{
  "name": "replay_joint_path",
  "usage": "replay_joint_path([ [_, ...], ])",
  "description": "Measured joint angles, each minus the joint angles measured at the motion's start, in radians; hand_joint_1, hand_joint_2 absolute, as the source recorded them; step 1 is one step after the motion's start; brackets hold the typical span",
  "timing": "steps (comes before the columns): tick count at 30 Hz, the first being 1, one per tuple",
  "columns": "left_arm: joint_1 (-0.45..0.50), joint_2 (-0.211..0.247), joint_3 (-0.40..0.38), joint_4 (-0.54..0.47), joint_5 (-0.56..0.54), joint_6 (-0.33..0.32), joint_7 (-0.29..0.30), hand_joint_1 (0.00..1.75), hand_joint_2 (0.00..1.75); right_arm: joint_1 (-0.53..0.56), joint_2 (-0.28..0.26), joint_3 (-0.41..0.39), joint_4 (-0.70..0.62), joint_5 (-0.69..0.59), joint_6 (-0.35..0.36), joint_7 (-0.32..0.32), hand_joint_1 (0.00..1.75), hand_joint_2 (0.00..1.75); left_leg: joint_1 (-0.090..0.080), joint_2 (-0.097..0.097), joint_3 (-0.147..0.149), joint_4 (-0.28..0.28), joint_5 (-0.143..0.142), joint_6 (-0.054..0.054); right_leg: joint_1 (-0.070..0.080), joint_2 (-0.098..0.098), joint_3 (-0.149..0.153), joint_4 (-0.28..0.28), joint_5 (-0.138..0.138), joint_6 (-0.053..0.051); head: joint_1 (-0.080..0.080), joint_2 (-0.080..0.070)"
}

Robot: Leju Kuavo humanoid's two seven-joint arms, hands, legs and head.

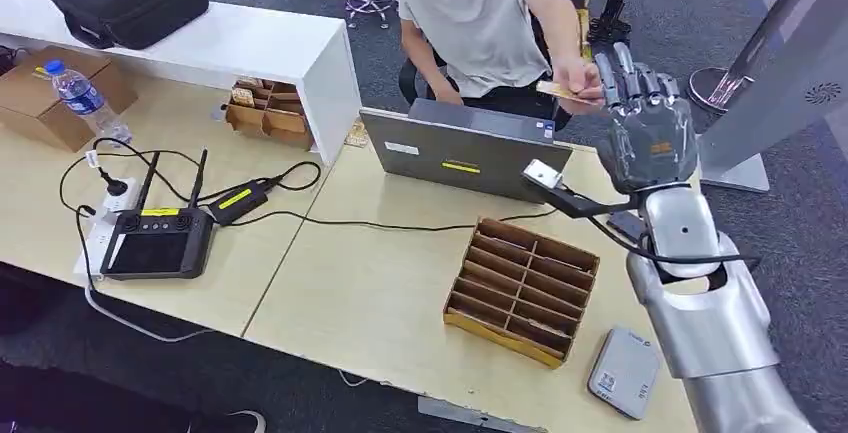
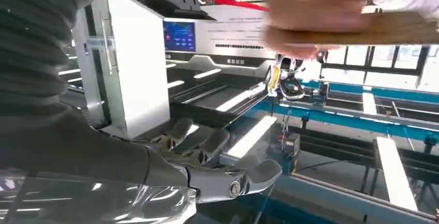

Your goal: Pass the card to the sensor for recognition and then transmit it.

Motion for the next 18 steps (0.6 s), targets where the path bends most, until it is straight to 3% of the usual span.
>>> replay_joint_path([
  [6,0.0,0.0,0.0,0.0,0.0,0.0,0.0,0.0,1.75,0.007,0.0,0.0,0.004,-0.01,-0.005,-0.009,0.0,1.75,0.0,0.0,0.0,0.0,0.0,0.0,0.0,0.0,0.0,0.0,0.0,0.0,0.0,0.0],
  [10,0.001,0.0,0.002,0.0,0.006,0.002,0.001,0.0,1.75,0.052,0.002,-0.003,-0.041,-0.073,-0.026,-0.053,0.0,1.75,0.0,0.0,0.0,0.0,0.0,0.0,0.0,0.0,0.0,0.0,0.0,0.0,0.0,0.0],
  [18,0.025,0.003,0.036,0.0,0.043,0.035,0.013,0.0,1.75,0.286,-0.035,-0.003,-0.322,-0.207,-0.047,-0.134,0.0,1.75,0.0,0.0,-0.003,0.0,-0.001,0.0,0.0,0.0,-0.004,0.0,-0.001,0.0,0.0,0.0],
])
